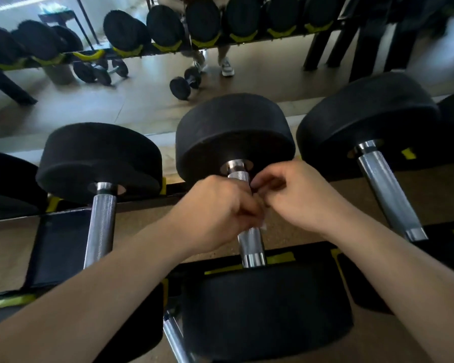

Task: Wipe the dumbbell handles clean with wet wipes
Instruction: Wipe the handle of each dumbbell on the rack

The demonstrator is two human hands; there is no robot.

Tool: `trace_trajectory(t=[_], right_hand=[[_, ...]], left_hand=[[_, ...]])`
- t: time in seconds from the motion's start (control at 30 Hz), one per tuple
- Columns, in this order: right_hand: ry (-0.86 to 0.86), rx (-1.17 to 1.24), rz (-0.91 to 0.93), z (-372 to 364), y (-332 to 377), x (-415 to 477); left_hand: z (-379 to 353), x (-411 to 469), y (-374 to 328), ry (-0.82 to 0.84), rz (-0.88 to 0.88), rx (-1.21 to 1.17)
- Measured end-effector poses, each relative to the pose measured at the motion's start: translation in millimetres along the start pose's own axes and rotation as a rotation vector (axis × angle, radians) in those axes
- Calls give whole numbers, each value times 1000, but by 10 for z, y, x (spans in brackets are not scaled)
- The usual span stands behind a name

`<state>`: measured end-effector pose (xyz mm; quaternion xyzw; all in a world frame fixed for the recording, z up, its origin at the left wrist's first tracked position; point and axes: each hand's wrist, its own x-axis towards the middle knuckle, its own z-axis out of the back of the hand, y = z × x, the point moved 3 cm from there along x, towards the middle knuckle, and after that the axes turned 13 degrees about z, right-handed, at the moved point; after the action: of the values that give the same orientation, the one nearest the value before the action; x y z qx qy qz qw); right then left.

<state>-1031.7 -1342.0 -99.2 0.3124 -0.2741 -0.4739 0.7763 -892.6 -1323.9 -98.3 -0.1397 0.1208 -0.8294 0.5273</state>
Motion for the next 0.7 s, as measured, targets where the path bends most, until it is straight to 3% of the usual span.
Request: trace_trajectory(t=[0.1, 0.2, 0.33, 0.5, 0.63, 0.7], right_hand=[[22, 172, -21, 36, 20, -64], [-37, 314, -28, 63, 50, -99], [29, 197, -36, -41, 28, -164], [-30, 407, -81, -45, -21, -214], [25, 320, -109, -71, -75, -210], [60, 350, -107, -79, -62, -243]], left_hand=[[21, 56, 58, -149, 58, 32], [69, 40, 122, -364, 234, -142], [-24, -129, 13, -140, 262, -162], [47, 76, 60, -285, 408, -194], [-42, -47, 53, 48, 430, -351], [-57, -97, 41, 97, 421, -387]])
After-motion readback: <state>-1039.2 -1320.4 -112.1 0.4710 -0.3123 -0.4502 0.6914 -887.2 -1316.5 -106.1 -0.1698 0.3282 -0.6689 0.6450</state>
